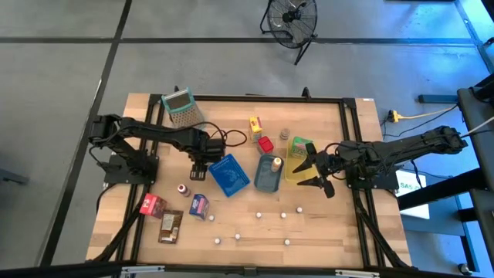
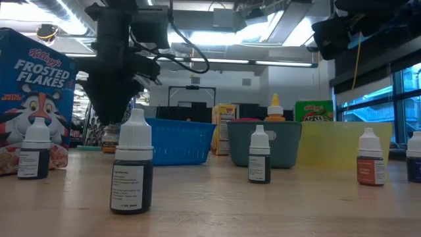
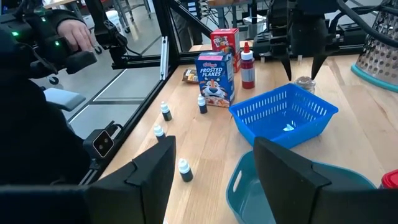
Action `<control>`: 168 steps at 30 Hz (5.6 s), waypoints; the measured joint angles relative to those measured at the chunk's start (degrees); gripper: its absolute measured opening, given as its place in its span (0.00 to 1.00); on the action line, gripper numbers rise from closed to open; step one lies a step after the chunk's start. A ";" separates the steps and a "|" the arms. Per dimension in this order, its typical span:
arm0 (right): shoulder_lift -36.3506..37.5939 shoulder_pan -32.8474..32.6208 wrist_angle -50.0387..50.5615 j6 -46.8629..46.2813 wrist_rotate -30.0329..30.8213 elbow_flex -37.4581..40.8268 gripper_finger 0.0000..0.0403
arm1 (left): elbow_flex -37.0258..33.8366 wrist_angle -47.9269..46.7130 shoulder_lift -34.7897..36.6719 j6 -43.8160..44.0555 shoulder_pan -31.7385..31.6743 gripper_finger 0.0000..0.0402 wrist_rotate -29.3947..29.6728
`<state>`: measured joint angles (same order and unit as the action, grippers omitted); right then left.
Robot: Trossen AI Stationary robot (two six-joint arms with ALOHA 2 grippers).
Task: Pick & Place Kitchen Items
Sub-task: Put the brown seasoning bottle into the blue bin
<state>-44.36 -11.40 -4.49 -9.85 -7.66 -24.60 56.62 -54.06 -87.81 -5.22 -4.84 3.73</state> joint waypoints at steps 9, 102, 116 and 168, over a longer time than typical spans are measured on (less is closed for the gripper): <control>0.00 -0.02 0.46 0.00 0.13 0.00 0.54 | -0.02 0.07 1.66 0.00 0.04 0.49 2.19; 0.01 -0.02 0.44 -0.39 0.15 -0.01 0.54 | -5.46 6.58 2.21 -2.39 -3.30 0.23 0.59; 0.00 0.00 0.44 -0.41 0.13 -0.02 0.54 | -5.57 8.05 2.12 -1.11 -3.32 0.23 -0.19; 0.02 -0.02 0.45 -0.41 0.10 -0.02 0.54 | -5.66 9.38 1.99 -0.01 -2.95 0.51 2.29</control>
<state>-44.34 -11.42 -4.05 -10.26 -7.56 -24.62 50.96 -44.69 -85.82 -5.23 -7.80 6.02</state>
